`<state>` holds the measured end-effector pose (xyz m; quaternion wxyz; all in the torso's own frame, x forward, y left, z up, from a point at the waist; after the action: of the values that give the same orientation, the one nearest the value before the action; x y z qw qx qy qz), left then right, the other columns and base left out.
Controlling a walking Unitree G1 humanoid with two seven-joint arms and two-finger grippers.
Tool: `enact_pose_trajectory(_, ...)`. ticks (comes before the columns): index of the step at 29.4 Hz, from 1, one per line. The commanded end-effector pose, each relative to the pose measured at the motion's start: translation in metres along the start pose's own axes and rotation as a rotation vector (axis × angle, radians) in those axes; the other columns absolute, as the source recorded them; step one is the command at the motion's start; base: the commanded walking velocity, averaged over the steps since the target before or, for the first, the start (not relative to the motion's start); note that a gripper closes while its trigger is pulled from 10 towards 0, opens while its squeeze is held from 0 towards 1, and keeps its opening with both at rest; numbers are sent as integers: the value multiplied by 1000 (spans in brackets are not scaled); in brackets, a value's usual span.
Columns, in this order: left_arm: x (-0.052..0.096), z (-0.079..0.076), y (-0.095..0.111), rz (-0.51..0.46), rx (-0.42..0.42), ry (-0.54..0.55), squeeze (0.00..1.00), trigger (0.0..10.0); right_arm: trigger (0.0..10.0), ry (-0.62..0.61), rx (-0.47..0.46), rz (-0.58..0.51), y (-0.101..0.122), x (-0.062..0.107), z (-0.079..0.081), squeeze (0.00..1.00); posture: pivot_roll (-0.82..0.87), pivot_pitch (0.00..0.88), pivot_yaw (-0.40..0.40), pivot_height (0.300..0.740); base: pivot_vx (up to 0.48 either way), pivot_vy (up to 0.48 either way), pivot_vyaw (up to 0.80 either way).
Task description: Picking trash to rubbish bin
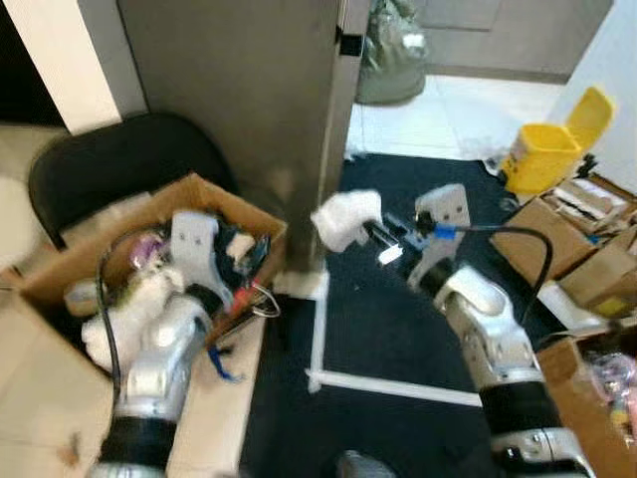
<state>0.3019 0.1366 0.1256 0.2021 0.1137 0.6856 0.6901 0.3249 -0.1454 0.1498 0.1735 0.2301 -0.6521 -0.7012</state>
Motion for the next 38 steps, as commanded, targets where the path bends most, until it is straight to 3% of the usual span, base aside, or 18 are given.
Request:
enact_pose_trajectory(1,2,0,-2,12,-13,1,0,10000,10000,12,-4,-4,0,-2,4,0,-18,0,-41,740,394,0,0)
enact_pose_trajectory(14,1,0,-3,15,-12,4,0,10000,10000,12,-6,-3,0,-2,3,0,-19,0,-39,740,391,0,0)
enact_pose_trajectory(23,1,1,-2,17,12,18,0,10000,10000,24,2,-4,0,-1,5,0,-19,0,-38,740,0,0,0)
enact_pose_trajectory(38,0,-1,-1,21,0,2,0,10000,10000,62,6,4,0,-1,8,0,-20,0,-38,740,0,0,794)
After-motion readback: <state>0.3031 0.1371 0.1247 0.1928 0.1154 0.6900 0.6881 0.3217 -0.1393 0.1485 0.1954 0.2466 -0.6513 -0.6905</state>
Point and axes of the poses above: a point about 5 cm out from each wrist's last joint towards the gripper, its own x axis pointing back from the gripper into the wrist, its own y axis along the axis of the wrist's last joint, z = x × y, the point moved 1 cm from there along -x, pointing out of the wrist towards the gripper, and after that the axes turned 5 degrees about -x, right-handed, at the moved point
